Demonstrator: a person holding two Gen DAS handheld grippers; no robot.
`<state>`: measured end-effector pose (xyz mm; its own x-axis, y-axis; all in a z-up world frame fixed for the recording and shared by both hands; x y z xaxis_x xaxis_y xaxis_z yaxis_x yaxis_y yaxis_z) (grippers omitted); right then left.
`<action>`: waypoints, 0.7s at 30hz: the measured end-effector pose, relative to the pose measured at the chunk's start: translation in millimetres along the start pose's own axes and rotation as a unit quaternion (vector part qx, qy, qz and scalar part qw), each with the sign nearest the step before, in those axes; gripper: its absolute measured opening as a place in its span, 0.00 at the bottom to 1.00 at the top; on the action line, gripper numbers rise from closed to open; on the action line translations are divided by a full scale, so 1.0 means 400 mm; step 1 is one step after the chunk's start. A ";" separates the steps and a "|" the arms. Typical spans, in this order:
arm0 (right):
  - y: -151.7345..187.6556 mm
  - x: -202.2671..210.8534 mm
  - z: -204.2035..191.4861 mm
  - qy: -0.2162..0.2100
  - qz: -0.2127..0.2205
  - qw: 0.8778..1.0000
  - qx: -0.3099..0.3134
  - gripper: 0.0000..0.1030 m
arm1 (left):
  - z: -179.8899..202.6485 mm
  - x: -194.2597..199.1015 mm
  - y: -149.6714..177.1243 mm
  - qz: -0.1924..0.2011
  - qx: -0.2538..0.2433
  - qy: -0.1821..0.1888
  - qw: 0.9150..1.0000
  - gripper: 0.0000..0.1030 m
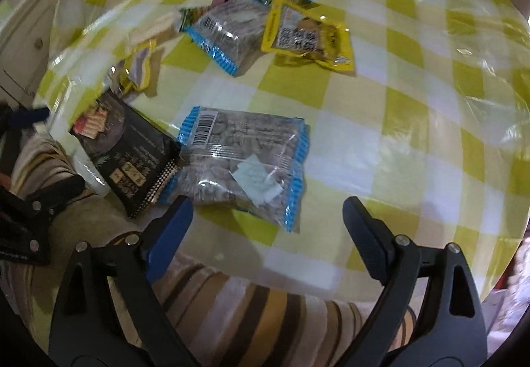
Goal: Organize snacks
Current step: 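Grasp black cracker pack with left tool while right grasps blue-edged clear packet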
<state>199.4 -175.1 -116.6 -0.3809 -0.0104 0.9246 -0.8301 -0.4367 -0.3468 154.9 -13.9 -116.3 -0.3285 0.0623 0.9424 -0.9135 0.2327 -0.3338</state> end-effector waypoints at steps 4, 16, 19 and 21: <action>-0.012 -0.008 -0.006 0.002 -0.001 1.000 0.005 0.92 | 0.011 -0.024 -0.037 0.008 -0.029 -0.013 0.999 1.00; -0.035 0.013 -0.048 0.024 0.036 0.988 0.148 0.92 | 0.084 -0.057 -0.108 0.035 -0.142 0.053 0.988 0.93; -0.054 0.008 -0.080 -0.006 0.048 0.978 0.202 0.92 | 0.085 -0.075 -0.112 0.025 -0.144 0.088 0.985 0.85; -0.065 0.003 -0.105 -0.030 0.053 0.970 0.236 0.92 | 0.093 -0.084 -0.112 0.021 -0.151 0.110 0.982 0.85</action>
<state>203.4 -126.0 -113.1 -0.4184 -0.1238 0.8998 -0.5033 -0.7931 -0.3431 197.9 -62.5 -133.8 -0.2750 0.2778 0.9205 -0.7765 0.5004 -0.3830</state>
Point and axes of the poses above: each gripper's, at about its wrist camera, not at the fingertips, and x roughly against the way its jaws point, z to its right, y to its underside, the point moved 10 cm from there along -x, roughly the way its jaws point, and after that the axes turned 9 degrees about y, right-handed, at the moved point
